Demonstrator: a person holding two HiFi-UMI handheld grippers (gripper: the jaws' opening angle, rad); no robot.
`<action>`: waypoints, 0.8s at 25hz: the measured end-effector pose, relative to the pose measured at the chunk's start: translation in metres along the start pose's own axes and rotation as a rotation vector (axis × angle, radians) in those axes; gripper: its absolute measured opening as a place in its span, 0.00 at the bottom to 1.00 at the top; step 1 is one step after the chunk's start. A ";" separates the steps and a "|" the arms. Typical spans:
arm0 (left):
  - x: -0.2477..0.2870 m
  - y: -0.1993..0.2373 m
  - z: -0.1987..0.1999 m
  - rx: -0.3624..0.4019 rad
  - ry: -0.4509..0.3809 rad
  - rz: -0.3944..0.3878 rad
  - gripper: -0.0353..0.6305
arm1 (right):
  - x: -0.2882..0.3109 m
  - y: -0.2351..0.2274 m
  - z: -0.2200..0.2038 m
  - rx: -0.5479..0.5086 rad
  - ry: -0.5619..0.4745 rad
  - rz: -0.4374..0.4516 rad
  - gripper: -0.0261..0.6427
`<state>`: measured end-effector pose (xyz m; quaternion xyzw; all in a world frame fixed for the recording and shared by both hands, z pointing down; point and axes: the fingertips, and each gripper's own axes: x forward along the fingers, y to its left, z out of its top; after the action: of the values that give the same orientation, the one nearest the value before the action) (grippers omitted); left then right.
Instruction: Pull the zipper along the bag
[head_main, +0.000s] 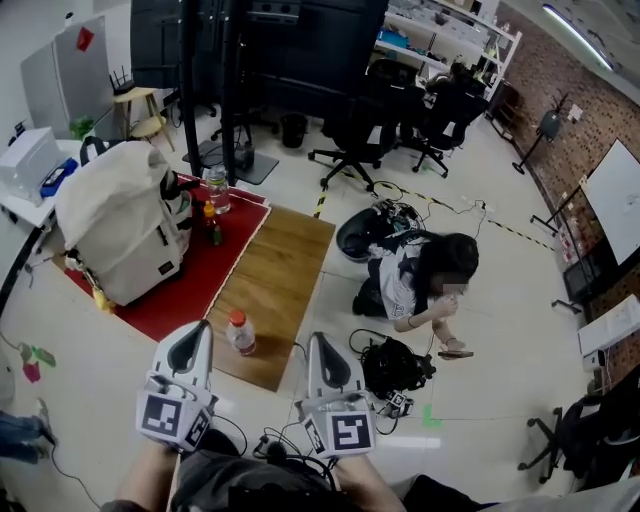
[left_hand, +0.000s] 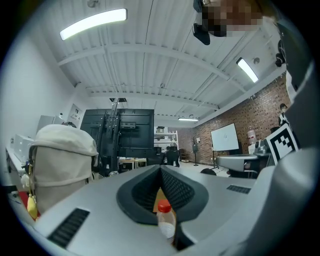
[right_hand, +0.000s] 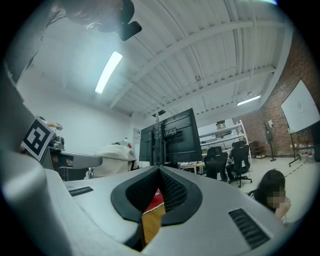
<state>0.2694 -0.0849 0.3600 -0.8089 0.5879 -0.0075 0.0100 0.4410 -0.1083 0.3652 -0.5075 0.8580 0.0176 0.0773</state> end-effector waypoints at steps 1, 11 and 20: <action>0.002 0.008 -0.001 0.006 0.000 -0.008 0.09 | 0.003 0.003 0.001 -0.005 -0.001 -0.009 0.06; 0.017 0.149 -0.021 0.008 0.025 -0.086 0.09 | 0.077 0.041 -0.007 -0.064 0.000 -0.219 0.06; 0.016 0.281 -0.039 -0.001 0.026 -0.121 0.09 | 0.141 0.088 -0.009 -0.166 -0.019 -0.389 0.06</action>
<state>0.0064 -0.1869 0.3916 -0.8427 0.5382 -0.0181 0.0013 0.2965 -0.1890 0.3492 -0.6681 0.7386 0.0776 0.0454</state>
